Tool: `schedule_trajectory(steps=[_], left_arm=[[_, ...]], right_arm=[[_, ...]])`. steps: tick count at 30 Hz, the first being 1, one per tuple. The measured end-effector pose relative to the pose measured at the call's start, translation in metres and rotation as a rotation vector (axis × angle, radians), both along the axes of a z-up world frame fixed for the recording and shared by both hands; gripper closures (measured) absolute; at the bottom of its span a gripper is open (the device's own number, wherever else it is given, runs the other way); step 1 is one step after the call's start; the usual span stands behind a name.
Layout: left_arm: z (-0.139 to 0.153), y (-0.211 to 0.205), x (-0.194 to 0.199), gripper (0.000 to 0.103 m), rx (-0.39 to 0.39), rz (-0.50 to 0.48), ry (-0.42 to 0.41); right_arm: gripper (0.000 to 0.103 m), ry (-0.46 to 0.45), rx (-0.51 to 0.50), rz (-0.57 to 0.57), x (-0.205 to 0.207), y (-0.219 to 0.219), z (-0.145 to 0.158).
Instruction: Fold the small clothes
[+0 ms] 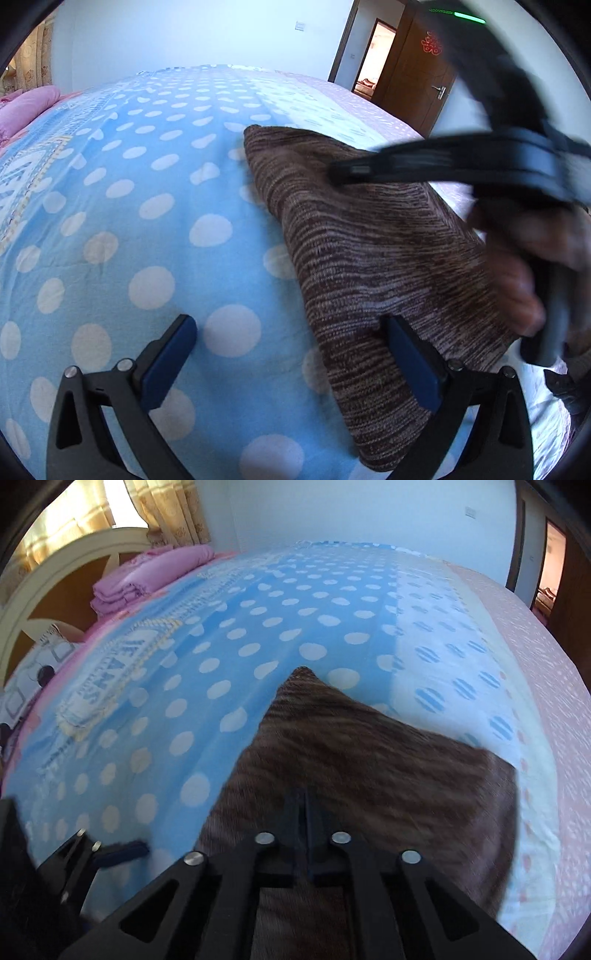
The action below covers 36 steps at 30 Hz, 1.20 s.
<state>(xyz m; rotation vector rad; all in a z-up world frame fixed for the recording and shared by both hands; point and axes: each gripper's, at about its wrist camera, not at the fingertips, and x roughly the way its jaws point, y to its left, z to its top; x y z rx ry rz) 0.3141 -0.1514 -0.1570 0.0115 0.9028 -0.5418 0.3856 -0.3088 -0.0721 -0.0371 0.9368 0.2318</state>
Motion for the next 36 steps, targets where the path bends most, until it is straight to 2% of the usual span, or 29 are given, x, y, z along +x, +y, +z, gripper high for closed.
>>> schedule_trajectory(steps=[5, 7, 10, 12, 14, 17, 19, 20, 23, 27, 32, 36], left_arm=[[-0.001, 0.000, -0.007, 0.000, 0.018, -0.002, 0.003], [-0.002, -0.002, -0.012, 0.000, 0.034, -0.009, -0.005], [-0.003, -0.004, -0.015, 0.000, 0.051, -0.014, -0.015], [-0.003, -0.005, -0.016, 0.000, 0.055, -0.016, -0.012], [-0.003, -0.007, -0.016, 0.000, 0.064, -0.019, -0.017], [0.008, 0.000, -0.014, 0.000, 0.029, 0.010, -0.029], [0.018, 0.007, -0.013, 0.000, -0.013, 0.043, -0.047], [0.022, 0.007, -0.010, 0.000, -0.020, 0.049, -0.049], [0.022, -0.005, 0.001, 0.000, 0.026, 0.058, -0.053], [0.013, -0.020, 0.008, 0.000, 0.072, 0.041, -0.040], [0.004, -0.027, 0.015, 0.000, 0.078, 0.038, -0.016], [-0.003, -0.025, 0.020, 0.000, 0.051, 0.033, 0.020]], right_arm=[[0.088, -0.037, 0.042, 0.003, -0.078, -0.039, 0.012], [0.088, -0.010, 0.031, 0.012, -0.106, -0.050, 0.000], [0.090, 0.054, -0.066, 0.004, -0.130, -0.060, -0.032], [0.090, 0.012, -0.021, -0.007, -0.140, -0.069, -0.037], [0.090, 0.017, 0.053, -0.028, -0.138, -0.076, -0.031], [0.084, -0.049, 0.151, -0.030, -0.137, -0.085, -0.017], [0.055, -0.087, 0.200, -0.059, -0.131, -0.096, -0.010], [0.051, -0.098, 0.231, -0.078, -0.125, -0.103, -0.010], [0.050, -0.103, 0.289, -0.138, -0.105, -0.118, -0.012], [0.050, -0.062, 0.400, -0.202, -0.068, -0.138, -0.023], [0.049, 0.018, 0.433, -0.265, -0.026, -0.158, -0.047], [0.049, 0.003, 0.459, -0.271, -0.016, -0.165, -0.051]])
